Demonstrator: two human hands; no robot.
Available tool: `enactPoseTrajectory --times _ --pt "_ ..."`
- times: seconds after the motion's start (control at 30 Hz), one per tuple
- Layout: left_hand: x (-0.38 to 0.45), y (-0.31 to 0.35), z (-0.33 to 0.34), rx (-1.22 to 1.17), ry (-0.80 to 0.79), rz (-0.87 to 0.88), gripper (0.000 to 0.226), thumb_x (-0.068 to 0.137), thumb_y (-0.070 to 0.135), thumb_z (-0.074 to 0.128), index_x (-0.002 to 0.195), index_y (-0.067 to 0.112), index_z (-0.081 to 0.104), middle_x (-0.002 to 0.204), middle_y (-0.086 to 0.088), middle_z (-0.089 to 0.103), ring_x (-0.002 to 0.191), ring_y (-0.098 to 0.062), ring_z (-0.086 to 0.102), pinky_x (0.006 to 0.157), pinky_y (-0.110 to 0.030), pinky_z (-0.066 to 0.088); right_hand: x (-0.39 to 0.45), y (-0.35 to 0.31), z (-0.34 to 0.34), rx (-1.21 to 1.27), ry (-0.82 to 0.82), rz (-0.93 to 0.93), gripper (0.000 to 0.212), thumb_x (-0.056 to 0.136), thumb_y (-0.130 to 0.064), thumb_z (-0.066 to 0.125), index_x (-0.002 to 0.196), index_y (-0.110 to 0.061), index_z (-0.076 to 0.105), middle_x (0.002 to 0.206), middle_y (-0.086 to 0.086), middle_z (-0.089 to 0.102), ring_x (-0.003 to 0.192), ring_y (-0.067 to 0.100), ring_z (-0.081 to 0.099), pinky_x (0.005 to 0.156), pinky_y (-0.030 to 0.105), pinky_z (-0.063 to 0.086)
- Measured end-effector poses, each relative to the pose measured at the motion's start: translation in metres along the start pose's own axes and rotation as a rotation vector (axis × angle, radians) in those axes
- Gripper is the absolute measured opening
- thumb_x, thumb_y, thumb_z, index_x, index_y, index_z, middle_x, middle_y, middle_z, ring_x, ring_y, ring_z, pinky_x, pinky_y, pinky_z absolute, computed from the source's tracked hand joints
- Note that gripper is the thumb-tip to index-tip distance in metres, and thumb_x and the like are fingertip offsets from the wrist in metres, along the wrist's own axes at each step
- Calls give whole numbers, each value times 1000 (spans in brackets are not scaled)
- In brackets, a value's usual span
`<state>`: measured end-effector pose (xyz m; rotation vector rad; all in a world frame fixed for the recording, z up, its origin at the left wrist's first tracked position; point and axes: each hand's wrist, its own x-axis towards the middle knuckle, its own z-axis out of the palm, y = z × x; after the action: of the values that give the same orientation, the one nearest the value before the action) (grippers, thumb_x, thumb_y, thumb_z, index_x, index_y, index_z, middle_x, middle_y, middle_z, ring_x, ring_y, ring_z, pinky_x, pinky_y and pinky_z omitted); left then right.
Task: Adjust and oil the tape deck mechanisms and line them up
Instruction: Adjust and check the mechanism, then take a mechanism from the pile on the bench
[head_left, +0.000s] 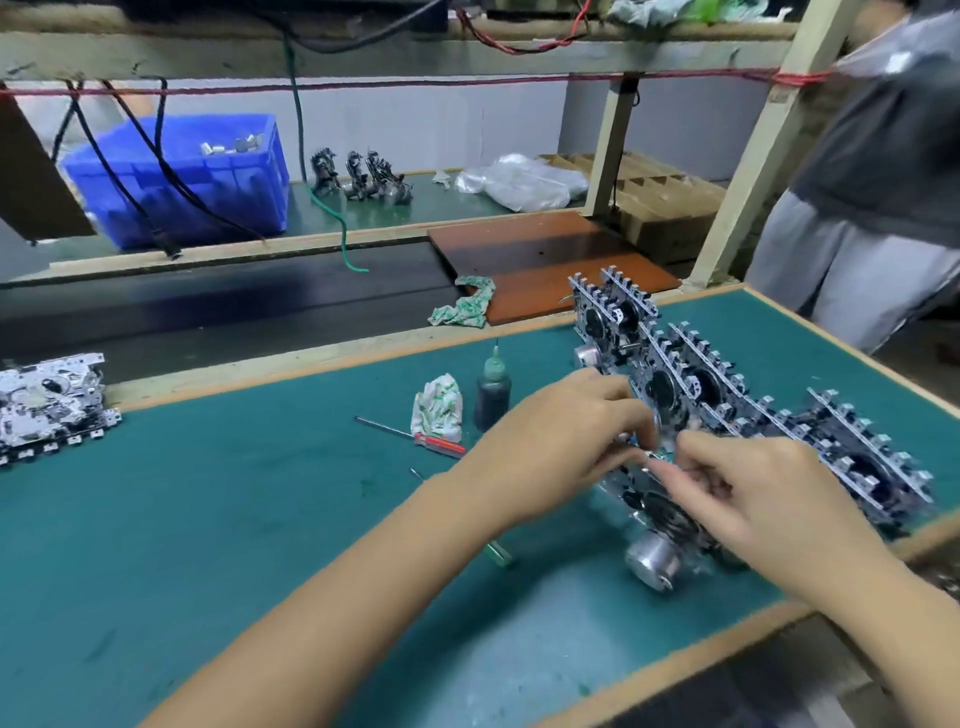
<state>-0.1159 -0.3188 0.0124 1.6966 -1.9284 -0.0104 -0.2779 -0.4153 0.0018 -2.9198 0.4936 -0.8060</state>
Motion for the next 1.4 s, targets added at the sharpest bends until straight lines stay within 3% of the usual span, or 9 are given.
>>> enactPoseTrajectory --times 0.1,0.3,0.47,0.63,0.87,1.03,1.17,1.27,1.4 --pt "28 9 25 -8 -67 52 16 92 17 61 104 8 67 103 -9 60 100 -24 51 79 -27 34 -18 17 -6 -72 18 122 37 81 -39 54 56 -28 29 39 -10 22 36 18 31 40 30 36" --pt "50 14 49 10 -83 108 16 93 14 58 102 3 65 103 -13 59 99 -27 51 80 -33 38 -38 33 -2 -231 75 265 41 84 -45 48 55 -17 41 38 -2 37 34 26 46 40 25 30" --pt "37 -1 48 -9 -70 53 20 94 20 58 110 10 65 111 -7 58 105 -22 50 85 -36 43 -30 21 1 -334 -27 235 34 75 -37 67 63 -18 41 43 -2 47 31 20 48 43 16 15" --pt "9 -5 39 85 -11 12 36 94 22 59 129 12 55 128 -6 53 116 -23 48 96 -37 40 -9 -4 -7 -210 117 185 29 83 -43 59 75 -16 50 54 -11 35 41 19 36 41 16 16" --pt "-112 -31 3 49 150 -433 26 91 32 58 117 30 60 116 16 56 108 -4 47 90 -22 38 22 -94 41 70 -12 -90 28 79 -46 43 79 -22 58 61 -15 44 55 12 55 39 24 38" --pt "-231 -40 -24 114 250 -801 22 90 35 61 112 33 61 107 23 55 105 2 49 93 -19 38 39 -175 104 154 -300 -343 21 77 -47 57 84 -28 62 73 -15 57 68 7 60 51 20 44" --pt "-305 -26 -55 283 263 -1013 31 87 43 59 115 29 61 112 13 57 108 -9 54 95 -31 42 52 -244 147 321 -516 -563 32 94 -43 42 121 -25 46 116 -6 51 111 16 44 92 30 35" --pt "-346 -7 -85 563 294 -1083 51 77 50 46 114 19 64 114 -7 61 103 -30 61 85 -48 49 63 -301 160 406 -493 -673 34 94 -37 47 125 -22 45 121 -1 48 117 20 40 98 33 32" --pt "-405 4 -135 952 373 -1139 62 72 51 54 120 11 59 123 -20 51 104 -42 53 86 -58 44 78 -373 159 583 -424 -786 41 90 -26 57 129 -18 47 121 5 48 116 24 41 97 38 35"
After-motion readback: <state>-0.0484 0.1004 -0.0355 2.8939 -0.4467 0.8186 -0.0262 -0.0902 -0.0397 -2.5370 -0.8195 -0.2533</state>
